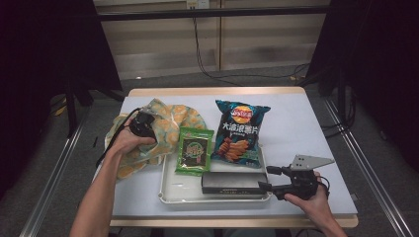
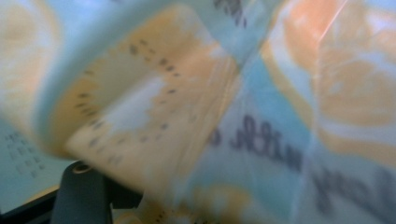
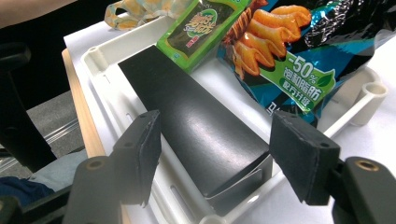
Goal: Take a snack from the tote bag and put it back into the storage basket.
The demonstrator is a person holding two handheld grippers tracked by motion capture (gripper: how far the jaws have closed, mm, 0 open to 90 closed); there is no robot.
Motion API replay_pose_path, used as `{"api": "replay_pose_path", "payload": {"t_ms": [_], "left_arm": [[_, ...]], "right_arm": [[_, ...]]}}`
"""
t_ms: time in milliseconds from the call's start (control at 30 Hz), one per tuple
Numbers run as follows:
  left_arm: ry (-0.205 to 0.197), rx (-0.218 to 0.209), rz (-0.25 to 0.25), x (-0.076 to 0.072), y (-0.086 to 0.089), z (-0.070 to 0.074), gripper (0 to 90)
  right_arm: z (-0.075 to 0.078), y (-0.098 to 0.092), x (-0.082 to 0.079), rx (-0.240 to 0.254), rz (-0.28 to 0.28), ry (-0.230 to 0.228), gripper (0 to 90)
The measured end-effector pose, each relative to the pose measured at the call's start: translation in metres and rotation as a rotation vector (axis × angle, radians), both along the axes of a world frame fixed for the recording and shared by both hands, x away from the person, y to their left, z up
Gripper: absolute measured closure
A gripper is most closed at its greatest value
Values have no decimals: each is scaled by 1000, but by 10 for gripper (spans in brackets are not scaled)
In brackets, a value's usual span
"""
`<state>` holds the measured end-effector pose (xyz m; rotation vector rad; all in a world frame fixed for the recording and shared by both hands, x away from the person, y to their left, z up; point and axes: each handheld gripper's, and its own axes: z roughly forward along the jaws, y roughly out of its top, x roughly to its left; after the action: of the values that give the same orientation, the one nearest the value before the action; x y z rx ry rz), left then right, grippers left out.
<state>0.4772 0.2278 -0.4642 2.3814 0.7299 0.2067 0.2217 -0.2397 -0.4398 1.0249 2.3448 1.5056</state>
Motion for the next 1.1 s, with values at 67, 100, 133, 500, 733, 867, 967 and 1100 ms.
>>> {"api": "replay_pose_path", "payload": {"t_ms": [67, 100, 133, 500, 733, 867, 967, 1100], "left_arm": [[-9, 11, 13, 0, -1, -2, 468], [-7, 6, 19, 0, 0, -1, 508], [-2, 10, 17, 1, 1, -1, 583], [-3, -59, 24, 1, 13, 15, 596], [-60, -71, 46, 8, 3, 21, 388], [-58, -107, 47, 11, 4, 24, 328], [-54, -111, 49, 10, 0, 27, 268], [-55, -115, 57, 11, -8, 26, 203]], "right_arm": [[0, 0, 0, -1, 2, -3, 342], [0, 0, 0, -2, 3, -3, 342], [0, 1, 0, -3, 2, -5, 342], [-1, 2, 0, -3, 5, 0, 342], [-1, 2, 2, -3, 7, 4, 341], [-1, 1, 1, -1, 9, 3, 340], [-1, 0, 1, 0, 6, 2, 339], [-2, 1, 1, -2, 11, 5, 339]]}}
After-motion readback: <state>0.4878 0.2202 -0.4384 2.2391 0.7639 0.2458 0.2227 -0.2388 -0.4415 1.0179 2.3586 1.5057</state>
